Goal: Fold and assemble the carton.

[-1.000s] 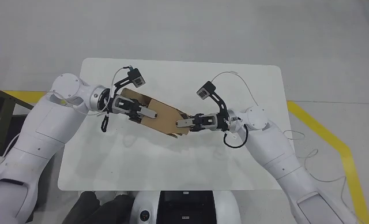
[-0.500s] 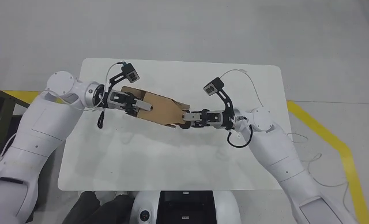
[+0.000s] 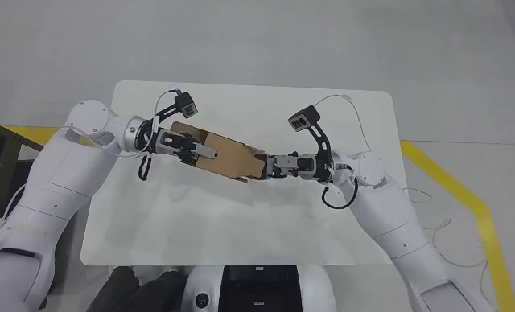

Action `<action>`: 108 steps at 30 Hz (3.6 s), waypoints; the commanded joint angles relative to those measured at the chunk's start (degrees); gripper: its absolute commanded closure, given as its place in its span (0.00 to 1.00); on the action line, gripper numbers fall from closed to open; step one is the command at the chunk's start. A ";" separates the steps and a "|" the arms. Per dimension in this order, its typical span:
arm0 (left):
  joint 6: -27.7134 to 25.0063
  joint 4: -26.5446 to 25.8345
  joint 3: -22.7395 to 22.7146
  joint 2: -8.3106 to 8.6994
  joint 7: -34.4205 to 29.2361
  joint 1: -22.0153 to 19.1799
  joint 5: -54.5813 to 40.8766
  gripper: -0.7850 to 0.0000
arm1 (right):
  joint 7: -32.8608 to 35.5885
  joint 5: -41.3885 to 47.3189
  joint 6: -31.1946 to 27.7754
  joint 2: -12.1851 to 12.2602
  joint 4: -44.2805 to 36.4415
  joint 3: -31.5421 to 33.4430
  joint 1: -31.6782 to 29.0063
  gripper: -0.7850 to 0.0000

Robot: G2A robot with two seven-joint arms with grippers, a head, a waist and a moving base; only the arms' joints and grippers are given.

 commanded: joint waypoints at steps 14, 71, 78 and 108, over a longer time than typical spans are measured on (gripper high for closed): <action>1.62 -4.87 -1.40 -0.22 4.03 1.51 5.41 1.00 | -0.01 3.84 -0.15 -1.07 -2.71 -2.31 1.37 0.00; 4.27 0.06 -4.29 -2.18 -1.75 0.99 -1.34 1.00 | -5.62 -1.37 -1.64 -0.91 -1.90 1.35 -1.31 0.00; 4.37 0.61 -4.97 -2.35 -1.75 0.84 -2.12 1.00 | -4.83 -0.33 2.11 -1.00 -3.56 -0.07 -2.35 0.00; 5.82 -3.22 -2.37 -1.67 -1.75 1.74 -1.87 1.00 | -7.19 -2.52 -1.29 -1.01 -2.12 2.91 -0.50 0.00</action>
